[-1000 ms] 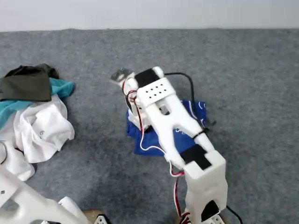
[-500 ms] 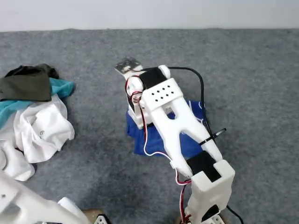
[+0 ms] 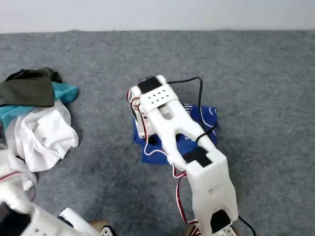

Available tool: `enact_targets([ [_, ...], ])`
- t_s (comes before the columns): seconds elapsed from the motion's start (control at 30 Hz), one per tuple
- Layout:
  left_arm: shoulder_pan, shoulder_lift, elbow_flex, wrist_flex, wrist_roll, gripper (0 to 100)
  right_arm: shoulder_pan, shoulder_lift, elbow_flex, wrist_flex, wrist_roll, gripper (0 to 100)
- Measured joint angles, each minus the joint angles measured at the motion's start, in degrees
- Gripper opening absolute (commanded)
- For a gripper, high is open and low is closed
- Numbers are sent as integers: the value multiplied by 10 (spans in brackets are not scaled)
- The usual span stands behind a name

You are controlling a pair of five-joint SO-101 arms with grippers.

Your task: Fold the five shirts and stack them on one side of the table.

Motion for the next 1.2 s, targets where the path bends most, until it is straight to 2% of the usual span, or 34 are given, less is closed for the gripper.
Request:
enact_targets([
  [0.3,1,-101,130,-47,-4,19,-63,14,-30,0,-2,248],
  [0.7,1,-114,171,-48,-4,19,-65,89,-60,0,-3,244],
  [0.77,1,-114,171,-48,-4,19,-66,97,-76,0,-3,206],
  [0.93,1,-114,171,-48,-4,19,-65,124,-100,0,-3,13],
  [1.2,1,-114,171,-48,-4,19,-47,140,-113,0,2,10],
])
